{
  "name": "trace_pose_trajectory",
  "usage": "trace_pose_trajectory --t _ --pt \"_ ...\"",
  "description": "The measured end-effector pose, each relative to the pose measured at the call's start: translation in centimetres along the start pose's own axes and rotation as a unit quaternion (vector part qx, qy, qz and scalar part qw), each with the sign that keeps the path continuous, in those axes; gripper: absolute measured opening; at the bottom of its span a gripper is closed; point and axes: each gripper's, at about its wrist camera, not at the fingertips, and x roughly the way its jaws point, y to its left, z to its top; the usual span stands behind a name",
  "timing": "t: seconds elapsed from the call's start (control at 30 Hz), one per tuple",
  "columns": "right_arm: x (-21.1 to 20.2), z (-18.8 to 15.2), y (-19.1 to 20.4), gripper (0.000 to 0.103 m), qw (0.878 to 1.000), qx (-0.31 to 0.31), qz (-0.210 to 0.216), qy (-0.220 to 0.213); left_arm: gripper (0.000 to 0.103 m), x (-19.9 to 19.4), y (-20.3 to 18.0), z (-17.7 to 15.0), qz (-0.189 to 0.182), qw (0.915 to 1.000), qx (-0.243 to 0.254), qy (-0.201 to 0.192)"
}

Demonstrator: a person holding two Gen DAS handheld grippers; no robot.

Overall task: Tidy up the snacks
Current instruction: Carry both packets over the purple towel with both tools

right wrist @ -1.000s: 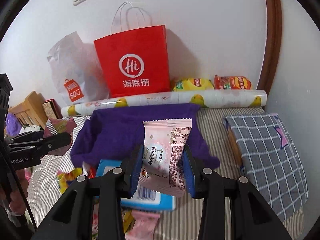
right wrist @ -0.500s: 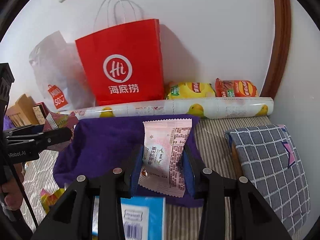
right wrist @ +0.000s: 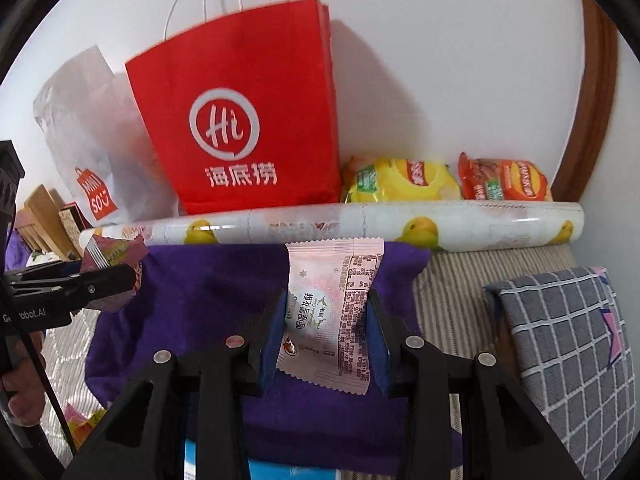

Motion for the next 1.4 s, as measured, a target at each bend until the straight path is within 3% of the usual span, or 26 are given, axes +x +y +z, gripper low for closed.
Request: trace_pose_trajectory --t 0.3,1.03,1.4 --pt "3.8 -1.4 -0.8 0.038 0.999 0.012 0.003 0.037 0.062 2.3 1.2 -0.6 0.019 0.9995 -0.010 0.024" --pt "7.3 -3.1 -2.0 0.039 0.993 0.029 -0.014 0.110 0.062 4.9 1.5 -1.1 0.036 0.9978 -0.017 0.053" --pt "7.9 -3.1 -2.5 0.044 0.992 0.041 -0.003 0.124 0.062 5.8 2.2 -1.5 0.019 0.9971 -0.031 0.067"
